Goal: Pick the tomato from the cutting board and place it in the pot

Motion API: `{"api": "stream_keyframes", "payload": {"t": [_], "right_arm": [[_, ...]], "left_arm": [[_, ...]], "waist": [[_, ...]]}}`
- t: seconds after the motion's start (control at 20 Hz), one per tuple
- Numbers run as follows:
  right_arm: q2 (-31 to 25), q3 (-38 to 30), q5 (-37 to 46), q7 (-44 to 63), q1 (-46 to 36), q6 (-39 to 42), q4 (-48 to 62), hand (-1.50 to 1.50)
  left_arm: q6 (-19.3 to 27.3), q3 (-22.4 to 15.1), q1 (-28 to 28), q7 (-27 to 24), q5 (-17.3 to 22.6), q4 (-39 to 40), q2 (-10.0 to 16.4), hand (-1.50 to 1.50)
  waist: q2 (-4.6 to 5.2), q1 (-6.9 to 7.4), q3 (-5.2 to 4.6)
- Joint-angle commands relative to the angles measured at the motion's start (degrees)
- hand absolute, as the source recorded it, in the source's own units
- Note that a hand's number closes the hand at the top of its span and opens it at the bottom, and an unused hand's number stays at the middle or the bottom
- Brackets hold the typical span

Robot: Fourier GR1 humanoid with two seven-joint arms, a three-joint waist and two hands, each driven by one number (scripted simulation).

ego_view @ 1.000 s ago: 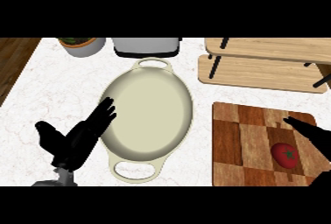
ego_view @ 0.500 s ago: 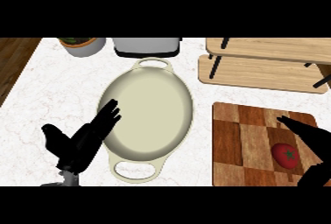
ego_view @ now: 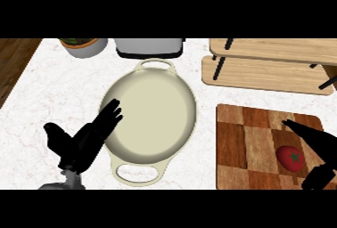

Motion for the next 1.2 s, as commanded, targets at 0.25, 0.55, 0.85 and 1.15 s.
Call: {"api": "stream_keyframes", "payload": {"t": [0.25, 0.55, 0.85, 1.15], "right_arm": [[5.02, 2.63, 2.31, -7.74, -1.48, -2.24, 5.16, 1.5], [5.85, 0.62, 5.61, -10.8, -1.64, -4.12, 5.81, 1.5], [24.87, 15.7, 14.43, 16.09, 13.66, -8.91, -16.28, 1.5], [30.06, 28.23, 24.54, 24.64, 18.58, -12.8, -21.65, 1.5]], "left_arm": [[-0.7, -0.3, 4.38, 3.76, 1.24, -7.44, 0.42, 0.0], [-1.82, 2.49, -1.07, -0.53, 0.24, 1.34, -0.32, 0.0], [-0.43, 1.81, 0.13, -0.19, -0.5, 0.47, -0.63, 0.0], [-1.92, 1.65, 2.02, -0.25, 0.11, -0.32, -0.15, 0.0]], "waist": [[-0.04, 0.32, 0.03], [0.0, -0.03, 0.01], [-0.41, -1.78, -0.16], [-0.1, -0.2, -0.01]]}}
